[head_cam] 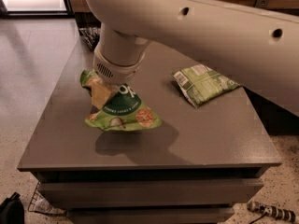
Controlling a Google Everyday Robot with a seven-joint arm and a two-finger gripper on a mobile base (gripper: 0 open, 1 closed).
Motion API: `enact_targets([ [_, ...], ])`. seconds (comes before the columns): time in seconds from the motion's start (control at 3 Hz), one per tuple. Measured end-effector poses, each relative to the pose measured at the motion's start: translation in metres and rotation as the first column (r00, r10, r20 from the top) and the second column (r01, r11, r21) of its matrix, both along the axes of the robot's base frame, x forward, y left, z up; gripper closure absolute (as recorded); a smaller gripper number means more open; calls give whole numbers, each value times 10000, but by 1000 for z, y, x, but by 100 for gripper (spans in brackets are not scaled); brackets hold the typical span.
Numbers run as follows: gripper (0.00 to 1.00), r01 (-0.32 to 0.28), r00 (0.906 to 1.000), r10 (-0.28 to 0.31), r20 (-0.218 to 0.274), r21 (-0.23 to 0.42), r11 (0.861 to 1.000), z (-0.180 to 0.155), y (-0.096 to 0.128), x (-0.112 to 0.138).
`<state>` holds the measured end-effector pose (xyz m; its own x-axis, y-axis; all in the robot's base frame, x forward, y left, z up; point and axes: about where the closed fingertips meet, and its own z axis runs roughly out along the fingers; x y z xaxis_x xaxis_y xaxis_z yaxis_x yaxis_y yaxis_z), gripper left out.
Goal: Move green rice chip bag near blue chip bag
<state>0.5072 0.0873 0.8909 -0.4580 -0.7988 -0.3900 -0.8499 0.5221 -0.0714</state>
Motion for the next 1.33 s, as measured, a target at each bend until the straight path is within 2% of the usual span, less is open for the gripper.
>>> enact_targets([
  [0.33, 100, 437, 9959, -450, 786, 180, 9989, 40, -23, 36],
  [0.67, 100, 934, 9860, -950, 1372, 180, 9955, 77, -42, 82],
  [1.0, 100, 1307, 9776, -1325, 1635, 216, 9912, 100, -54, 134],
  [1.33, 100, 1539, 9711, -1624, 1748, 609, 9862, 110, -55, 183],
])
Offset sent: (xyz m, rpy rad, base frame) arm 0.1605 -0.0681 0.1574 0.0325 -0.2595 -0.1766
